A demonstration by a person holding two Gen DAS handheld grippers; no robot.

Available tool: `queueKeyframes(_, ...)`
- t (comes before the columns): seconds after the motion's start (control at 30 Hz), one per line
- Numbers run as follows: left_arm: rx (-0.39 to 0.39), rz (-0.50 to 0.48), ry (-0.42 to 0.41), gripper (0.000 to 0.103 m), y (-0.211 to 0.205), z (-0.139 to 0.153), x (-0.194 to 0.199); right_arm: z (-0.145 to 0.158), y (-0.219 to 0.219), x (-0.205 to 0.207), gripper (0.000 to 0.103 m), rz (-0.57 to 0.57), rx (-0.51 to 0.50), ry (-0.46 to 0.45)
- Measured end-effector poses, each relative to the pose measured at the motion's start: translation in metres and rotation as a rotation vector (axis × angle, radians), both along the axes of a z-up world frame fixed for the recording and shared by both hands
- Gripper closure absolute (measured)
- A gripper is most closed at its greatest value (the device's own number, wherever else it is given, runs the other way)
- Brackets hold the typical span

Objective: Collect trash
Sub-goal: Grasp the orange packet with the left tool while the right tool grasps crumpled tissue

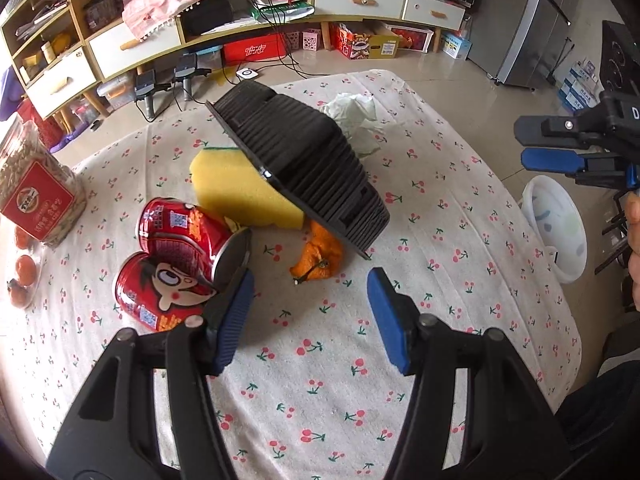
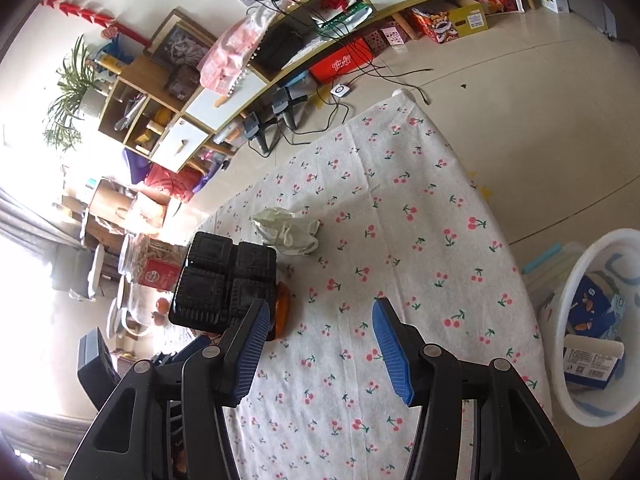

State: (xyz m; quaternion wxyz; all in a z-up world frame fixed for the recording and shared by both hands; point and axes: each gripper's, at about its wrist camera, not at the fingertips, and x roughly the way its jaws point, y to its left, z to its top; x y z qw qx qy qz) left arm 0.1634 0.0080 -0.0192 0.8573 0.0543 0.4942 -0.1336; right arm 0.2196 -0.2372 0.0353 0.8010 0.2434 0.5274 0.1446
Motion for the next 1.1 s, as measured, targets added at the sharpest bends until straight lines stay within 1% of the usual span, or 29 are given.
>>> queueKeyframes(0.1,0.007,-0.009,0.002,0.044,0.002,-0.003,0.002,-0.007,0.017,0.01,0.048,0.036,-0.078,-0.011)
queueKeyframes(0.13,0.003,-0.008,0.008,0.046,0.001,-0.005,0.003,-0.01,0.022,0.013,0.048,0.049,-0.106,-0.018)
queueKeyframes(0.2,-0.014,-0.006,0.026,0.054,0.003,-0.009,0.007,-0.014,0.032,0.019,0.048,0.076,-0.138,-0.029)
queueKeyframes(0.27,-0.022,-0.008,0.038,0.067,0.001,-0.012,0.01,-0.018,0.04,0.025,0.048,0.093,-0.144,-0.038)
queueKeyframes(0.33,-0.027,-0.01,0.053,0.071,0.0,-0.015,0.012,-0.02,0.048,0.031,0.048,0.107,-0.159,-0.05)
queueKeyframes(0.4,-0.028,-0.015,0.06,0.073,0.0,-0.018,0.014,-0.021,0.058,0.037,0.048,0.124,-0.182,-0.071)
queueKeyframes(0.43,-0.023,-0.015,0.068,0.086,0.0,-0.02,0.014,-0.022,0.062,0.039,0.048,0.133,-0.195,-0.083)
queueKeyframes(0.47,-0.026,-0.01,0.082,0.094,0.001,-0.022,0.015,-0.022,0.067,0.042,0.048,0.14,-0.208,-0.095)
queueKeyframes(0.53,-0.069,0.01,0.096,0.096,0.007,-0.02,0.016,-0.026,0.077,0.048,0.048,0.155,-0.231,-0.113)
queueKeyframes(0.6,-0.091,0.017,0.089,0.097,0.01,-0.016,0.015,-0.029,0.086,0.054,0.048,0.168,-0.262,-0.128)
queueKeyframes(0.8,-0.159,0.037,0.089,0.099,0.017,0.0,0.007,-0.035,0.106,0.07,0.049,0.198,-0.286,-0.164)
queueKeyframes(0.83,-0.163,0.037,0.087,0.099,0.018,0.003,0.005,-0.036,0.109,0.073,0.054,0.204,-0.294,-0.166)
queueKeyframes(0.87,-0.17,0.038,0.088,0.099,0.019,0.006,0.002,-0.039,0.112,0.074,0.067,0.214,-0.3,-0.164)
queueKeyframes(0.9,-0.178,0.04,0.088,0.099,0.02,0.008,-0.001,-0.041,0.114,0.076,0.075,0.224,-0.303,-0.158)
queueKeyframes(0.93,-0.182,0.043,0.086,0.099,0.022,0.012,-0.005,-0.044,0.115,0.077,0.088,0.226,-0.305,-0.15)
queueKeyframes(0.97,-0.189,0.046,0.083,0.099,0.024,0.016,-0.008,-0.046,0.113,0.078,0.091,0.222,-0.303,-0.145)
queueKeyframes(1.03,-0.224,0.051,0.076,0.099,0.031,0.024,-0.015,-0.044,0.107,0.078,0.093,0.209,-0.28,-0.143)
queueKeyframes(1.1,-0.24,0.053,0.058,0.099,0.035,0.033,-0.021,-0.038,0.1,0.077,0.094,0.205,-0.253,-0.149)
